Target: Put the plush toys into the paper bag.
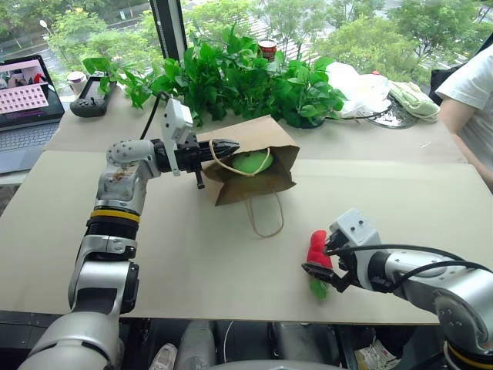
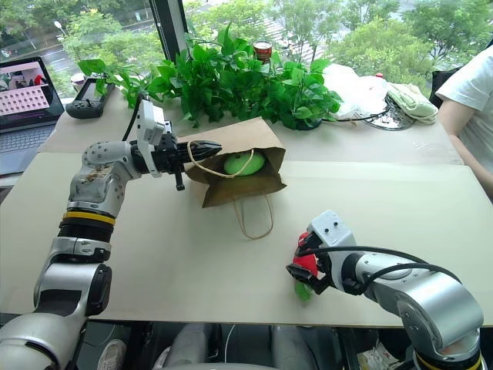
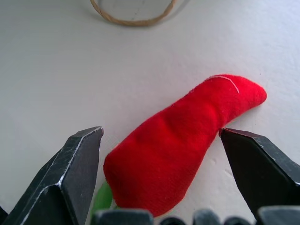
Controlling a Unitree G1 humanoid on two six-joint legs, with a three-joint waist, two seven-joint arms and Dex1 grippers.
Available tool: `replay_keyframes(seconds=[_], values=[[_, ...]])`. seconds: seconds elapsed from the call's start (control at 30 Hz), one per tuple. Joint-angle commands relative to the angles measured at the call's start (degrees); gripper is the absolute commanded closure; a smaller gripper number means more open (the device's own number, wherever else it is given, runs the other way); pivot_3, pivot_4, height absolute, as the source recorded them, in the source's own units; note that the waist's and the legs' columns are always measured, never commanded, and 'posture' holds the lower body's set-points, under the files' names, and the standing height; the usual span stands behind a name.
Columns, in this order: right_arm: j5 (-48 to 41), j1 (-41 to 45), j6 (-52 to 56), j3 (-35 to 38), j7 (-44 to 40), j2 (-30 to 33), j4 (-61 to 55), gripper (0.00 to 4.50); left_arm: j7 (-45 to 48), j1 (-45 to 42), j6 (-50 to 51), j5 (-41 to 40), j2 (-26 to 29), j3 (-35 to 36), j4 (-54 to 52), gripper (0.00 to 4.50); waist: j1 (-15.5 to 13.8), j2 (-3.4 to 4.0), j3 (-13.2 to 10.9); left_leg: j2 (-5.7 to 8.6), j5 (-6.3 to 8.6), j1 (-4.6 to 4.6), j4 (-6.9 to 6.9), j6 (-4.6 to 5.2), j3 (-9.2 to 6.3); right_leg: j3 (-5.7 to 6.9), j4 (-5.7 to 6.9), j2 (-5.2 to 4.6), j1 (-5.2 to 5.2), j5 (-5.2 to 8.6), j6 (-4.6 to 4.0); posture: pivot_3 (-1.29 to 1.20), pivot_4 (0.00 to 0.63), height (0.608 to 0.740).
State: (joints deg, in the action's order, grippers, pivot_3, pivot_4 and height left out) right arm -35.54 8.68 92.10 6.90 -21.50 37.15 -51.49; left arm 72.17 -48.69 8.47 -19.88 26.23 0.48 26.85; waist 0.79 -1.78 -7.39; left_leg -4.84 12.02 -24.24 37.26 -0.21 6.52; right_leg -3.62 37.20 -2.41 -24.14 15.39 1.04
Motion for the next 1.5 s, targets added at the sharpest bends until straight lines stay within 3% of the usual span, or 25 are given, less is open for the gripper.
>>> replay_keyframes(seconds=[0.03,0.07,0.17,0.43,0.77,0.9,1.03,1.5], values=[[1.32,-0.40,0.39,-2.62,1.67,1.73,-1.09,0.08,0.34,-1.64,-1.18,-0.35,0.08,0.48,-0.35,4.50,0.00,0.00,0.00,0.00,0.00,0.00,0.00,0.00,-0.01,0.00,0.00,0.00,0.02,0.00,0.00,0.00,0.150,0.708],[1.67,-0.48,0.30,-3.57,1.87,2.49,-1.01,0.08,0.38,-1.67,-1.19,-0.36,0.08,0.49,-0.31,4.50,-0.01,0.00,0.00,0.01,-0.01,-0.01,0.00,0.01,-0.02,0.00,0.00,0.00,0.01,0.00,0.01,0.00,0.150,0.708],[2.28,-0.17,-0.42,-5.32,2.20,4.04,-0.66,0.82,0.40,-1.75,-1.22,-0.31,0.11,0.52,-0.17,4.50,0.00,0.00,0.00,0.01,-0.01,-0.01,0.00,0.02,-0.04,0.00,0.00,0.00,0.02,0.01,0.01,0.00,0.150,0.708],[2.38,2.27,-2.59,-4.97,1.73,4.90,0.16,3.50,0.32,-1.80,-1.14,-0.22,0.34,0.65,-0.23,4.50,0.03,0.00,0.00,0.03,-0.03,-0.02,0.00,0.06,-0.07,-0.01,-0.01,0.00,0.04,0.01,0.02,0.00,0.150,0.708],[-0.12,14.00,-7.94,-2.01,-1.44,2.26,1.55,3.50,0.27,-1.94,-1.14,-0.10,0.41,0.59,-0.22,4.50,0.02,0.00,0.00,0.04,-0.04,-0.02,-0.01,0.07,-0.09,-0.01,0.01,0.01,0.03,0.01,0.02,0.00,0.150,0.708],[0.66,20.86,-8.35,-6.75,0.13,-2.88,5.26,3.50,0.22,-1.91,-1.10,-0.07,0.27,0.45,-0.38,4.50,0.13,0.00,0.00,0.04,-0.05,-0.04,0.00,0.07,-0.09,-0.02,0.02,0.02,0.00,0.01,0.01,0.00,0.150,0.708],[4.32,24.42,-11.02,-12.48,4.84,-12.38,13.85,3.50,0.15,-1.98,-1.10,-0.08,0.16,0.45,-0.49,4.50,0.04,0.00,0.02,0.03,-0.05,-0.04,0.00,0.08,-0.09,-0.01,0.03,0.02,0.00,0.00,0.01,0.00,0.150,0.708],[13.18,34.63,-25.92,-19.48,6.93,-26.01,38.63,3.50,0.22,-1.61,-0.68,-0.24,-0.08,0.24,-1.25,4.50,0.30,0.03,0.02,0.04,-0.07,-0.10,0.02,0.08,-0.06,0.00,0.16,0.00,-0.10,0.00,0.00,0.00,0.150,0.708]])
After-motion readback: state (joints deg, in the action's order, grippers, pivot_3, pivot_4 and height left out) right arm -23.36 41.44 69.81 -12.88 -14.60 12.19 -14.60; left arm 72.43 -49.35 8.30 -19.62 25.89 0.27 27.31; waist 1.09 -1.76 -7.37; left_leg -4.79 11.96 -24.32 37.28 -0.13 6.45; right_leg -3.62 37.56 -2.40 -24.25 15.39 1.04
